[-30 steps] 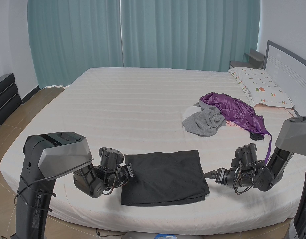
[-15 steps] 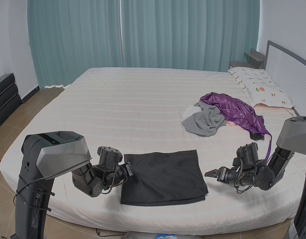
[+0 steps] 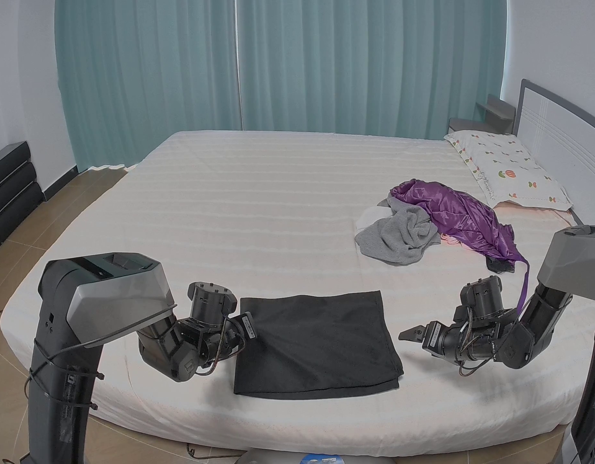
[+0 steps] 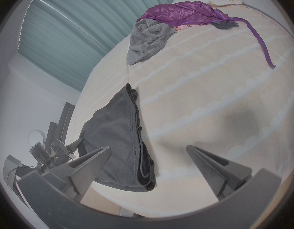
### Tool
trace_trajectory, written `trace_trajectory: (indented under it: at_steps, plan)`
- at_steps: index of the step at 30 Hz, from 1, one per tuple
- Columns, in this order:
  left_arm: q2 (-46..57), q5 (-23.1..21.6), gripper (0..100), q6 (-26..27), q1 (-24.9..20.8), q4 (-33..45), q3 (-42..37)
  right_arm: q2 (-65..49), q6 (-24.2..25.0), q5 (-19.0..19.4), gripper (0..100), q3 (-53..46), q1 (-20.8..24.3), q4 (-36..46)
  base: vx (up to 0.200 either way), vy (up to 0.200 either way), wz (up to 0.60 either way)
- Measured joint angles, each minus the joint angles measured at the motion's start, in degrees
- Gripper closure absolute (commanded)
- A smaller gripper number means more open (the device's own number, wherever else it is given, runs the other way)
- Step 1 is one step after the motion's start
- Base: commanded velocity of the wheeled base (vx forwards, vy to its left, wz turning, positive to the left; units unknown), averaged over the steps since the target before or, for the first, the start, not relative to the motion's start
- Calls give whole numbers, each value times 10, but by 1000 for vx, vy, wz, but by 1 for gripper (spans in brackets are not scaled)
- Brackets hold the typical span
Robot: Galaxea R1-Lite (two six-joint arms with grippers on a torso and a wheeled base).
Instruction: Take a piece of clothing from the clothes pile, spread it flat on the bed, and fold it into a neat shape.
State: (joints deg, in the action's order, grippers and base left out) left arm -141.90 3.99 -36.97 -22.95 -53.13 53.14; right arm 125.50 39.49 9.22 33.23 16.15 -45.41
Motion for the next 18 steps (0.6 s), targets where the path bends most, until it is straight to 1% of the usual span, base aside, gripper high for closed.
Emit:
trace_trajectory:
  at_steps: [11,18]
  plan:
    - [23,4,100,-11,10,0,-16,0,10,0,0,3,0,0,0,200,0]
    - [40,1,100,-11,30,0,-34,0,10,0,0,3,0,-1,0,200,0]
